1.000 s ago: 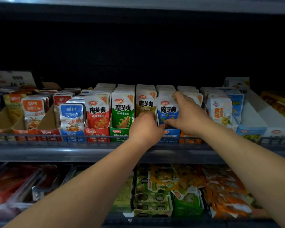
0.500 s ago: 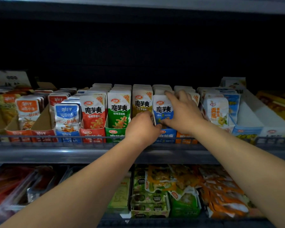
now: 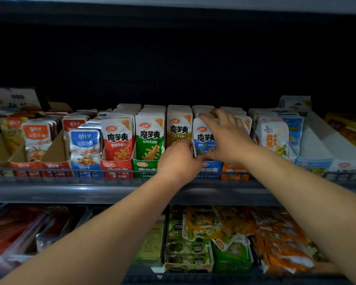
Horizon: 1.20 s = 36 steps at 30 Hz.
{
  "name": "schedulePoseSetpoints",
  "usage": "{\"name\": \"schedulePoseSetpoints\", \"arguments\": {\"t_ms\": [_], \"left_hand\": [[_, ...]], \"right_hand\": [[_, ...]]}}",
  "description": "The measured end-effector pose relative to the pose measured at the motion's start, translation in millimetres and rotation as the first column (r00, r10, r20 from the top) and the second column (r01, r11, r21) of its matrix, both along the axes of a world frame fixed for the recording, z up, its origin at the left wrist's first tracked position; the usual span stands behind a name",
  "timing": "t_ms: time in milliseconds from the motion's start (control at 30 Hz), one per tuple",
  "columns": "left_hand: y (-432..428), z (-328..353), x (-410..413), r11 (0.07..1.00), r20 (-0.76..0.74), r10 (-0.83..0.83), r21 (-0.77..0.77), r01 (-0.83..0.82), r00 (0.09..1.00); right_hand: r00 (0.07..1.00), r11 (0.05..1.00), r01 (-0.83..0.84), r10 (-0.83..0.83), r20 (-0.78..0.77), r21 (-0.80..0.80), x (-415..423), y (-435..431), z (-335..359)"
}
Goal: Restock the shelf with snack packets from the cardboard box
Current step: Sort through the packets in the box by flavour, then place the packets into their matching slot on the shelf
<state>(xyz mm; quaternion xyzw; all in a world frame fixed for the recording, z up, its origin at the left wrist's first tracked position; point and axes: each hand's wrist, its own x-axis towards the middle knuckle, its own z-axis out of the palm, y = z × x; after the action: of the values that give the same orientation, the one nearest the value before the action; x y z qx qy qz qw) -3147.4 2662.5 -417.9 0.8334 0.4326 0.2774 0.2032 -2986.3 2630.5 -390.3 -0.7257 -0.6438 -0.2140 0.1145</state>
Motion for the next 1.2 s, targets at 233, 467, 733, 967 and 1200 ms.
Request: {"name": "schedulePoseSetpoints", "arguments": {"t_ms": [233,467,733,967,1200], "left_hand": [[2.3,2.2,0.6,1.0,-0.012,-0.005,-0.002,0.005,1.0],[1.2,-0.4,-1.1,0.999,-0.01,-0.016,0.037,0.017,1.0],[-0.7,-7.1,-1.1,0.994,-0.005,-0.001,0.112,0.002,1.0],[-9.3,-8.5,-25.7,0.983,0.25,-0.074,0.182,0.028,0.965],[-34.6,-63.0,-127.0,0.977,0.315,-0.044,0.213,-0.026,0.948]], "right_hand": [[0.994,0.993,0.05,-0.06,0.092,0.103,-2.6,8.9,-1.5],[0.996,0.999,-0.036,0.035,-0.082,-0.003,9.8,-1.1,0.4],[0.956,0.988,-0.09,0.121,-0.268,0.123,10.2,-26.8,6.1],[0.916,0.958,-0.101,0.195,-0.35,0.268,-16.0,-79.3,-11.3],[0.777,0.958,-0.19,0.28,-0.564,0.213,-80.5,-121.1,-82.9]]}}
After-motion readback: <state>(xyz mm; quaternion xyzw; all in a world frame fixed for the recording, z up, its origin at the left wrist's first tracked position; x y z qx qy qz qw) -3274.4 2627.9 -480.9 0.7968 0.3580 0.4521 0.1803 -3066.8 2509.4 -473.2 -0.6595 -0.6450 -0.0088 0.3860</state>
